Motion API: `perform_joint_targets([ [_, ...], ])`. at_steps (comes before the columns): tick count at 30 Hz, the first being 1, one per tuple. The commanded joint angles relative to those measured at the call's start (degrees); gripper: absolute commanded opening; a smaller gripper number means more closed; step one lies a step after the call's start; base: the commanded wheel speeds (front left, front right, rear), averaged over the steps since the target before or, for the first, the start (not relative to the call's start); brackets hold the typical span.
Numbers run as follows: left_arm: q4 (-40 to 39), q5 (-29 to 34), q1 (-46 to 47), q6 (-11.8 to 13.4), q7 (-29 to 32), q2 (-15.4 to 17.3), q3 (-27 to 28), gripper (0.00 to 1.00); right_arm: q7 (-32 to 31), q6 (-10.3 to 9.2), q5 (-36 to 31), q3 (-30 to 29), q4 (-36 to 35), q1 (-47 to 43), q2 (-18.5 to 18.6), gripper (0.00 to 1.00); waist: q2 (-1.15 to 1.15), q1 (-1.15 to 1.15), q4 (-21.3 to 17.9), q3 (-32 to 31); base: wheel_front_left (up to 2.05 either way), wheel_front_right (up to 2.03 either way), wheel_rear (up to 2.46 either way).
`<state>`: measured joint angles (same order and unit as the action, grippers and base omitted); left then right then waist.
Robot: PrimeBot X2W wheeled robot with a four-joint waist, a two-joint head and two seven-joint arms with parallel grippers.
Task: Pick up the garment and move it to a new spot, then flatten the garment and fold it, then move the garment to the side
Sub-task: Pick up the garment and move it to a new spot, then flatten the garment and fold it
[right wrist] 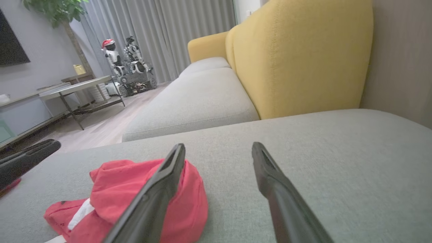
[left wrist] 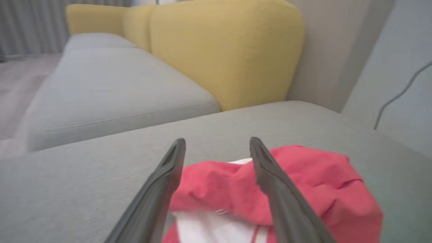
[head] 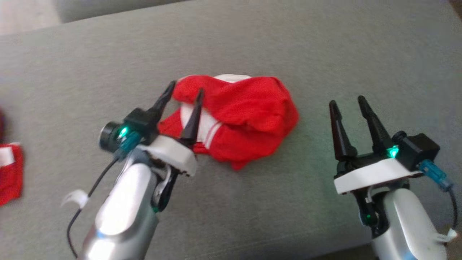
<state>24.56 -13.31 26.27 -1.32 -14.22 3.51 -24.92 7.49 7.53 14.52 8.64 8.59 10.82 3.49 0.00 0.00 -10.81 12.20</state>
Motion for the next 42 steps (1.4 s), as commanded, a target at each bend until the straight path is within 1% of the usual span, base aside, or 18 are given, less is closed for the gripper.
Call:
perform_joint_targets([
  [1,-3.57,-0.66,-0.57,1.61,-0.70,1.77,3.52,1.00,-0.60,-0.04,-0.64,0.27,-2.44,-0.58,0.71,1.00,0.00,0.00,5.42,-3.03,0.00,0.00,0.00],
  [4,-6.73,-0.78,-3.59,3.99,-0.75,3.58,6.80,1.00,-1.59,-0.04,-1.19,-0.22,-3.13,-1.32,0.99,1.00,0.00,0.00,7.66,-4.18,0.00,0.00,0.00],
  [7,-9.12,-1.09,-7.30,5.89,-0.76,5.40,9.83,1.00,-2.43,-0.04,-1.54,-0.39,-3.53,-1.86,1.19,1.00,0.00,0.00,9.07,-5.34,0.00,0.00,0.00],
  [11,-11.78,-1.40,-11.83,7.38,-0.76,7.43,12.52,1.00,-3.11,-0.04,-2.02,-1.36,-3.99,-3.47,1.35,1.00,0.00,0.00,10.48,-6.68,0.00,0.00,0.00],
  [17,-13.94,-1.77,-17.33,7.90,-0.77,9.11,13.51,1.00,-4.07,-0.04,-2.41,-2.02,-4.35,-5.69,1.37,1.00,0.00,0.00,10.43,-8.52,0.00,0.00,0.00],
  [28,-16.23,-2.59,-23.28,8.75,-0.25,9.57,13.26,1.00,-5.68,-0.04,-3.03,-1.62,-5.16,-8.53,1.60,1.00,0.00,0.00,9.28,-11.53,0.00,0.00,0.00],
  [35,-16.90,-3.16,-25.32,9.28,-0.03,9.63,13.14,1.00,-6.39,-0.04,-3.55,-1.37,-6.08,-9.87,1.72,1.00,0.00,0.00,9.32,-12.83,0.00,0.00,0.00],
  [42,-16.88,-3.09,-25.98,9.89,0.45,9.89,12.81,1.00,-7.06,-0.04,-5.53,-1.84,-7.46,-10.37,2.01,1.00,0.00,0.00,9.25,-13.33,0.00,0.00,0.00],
])
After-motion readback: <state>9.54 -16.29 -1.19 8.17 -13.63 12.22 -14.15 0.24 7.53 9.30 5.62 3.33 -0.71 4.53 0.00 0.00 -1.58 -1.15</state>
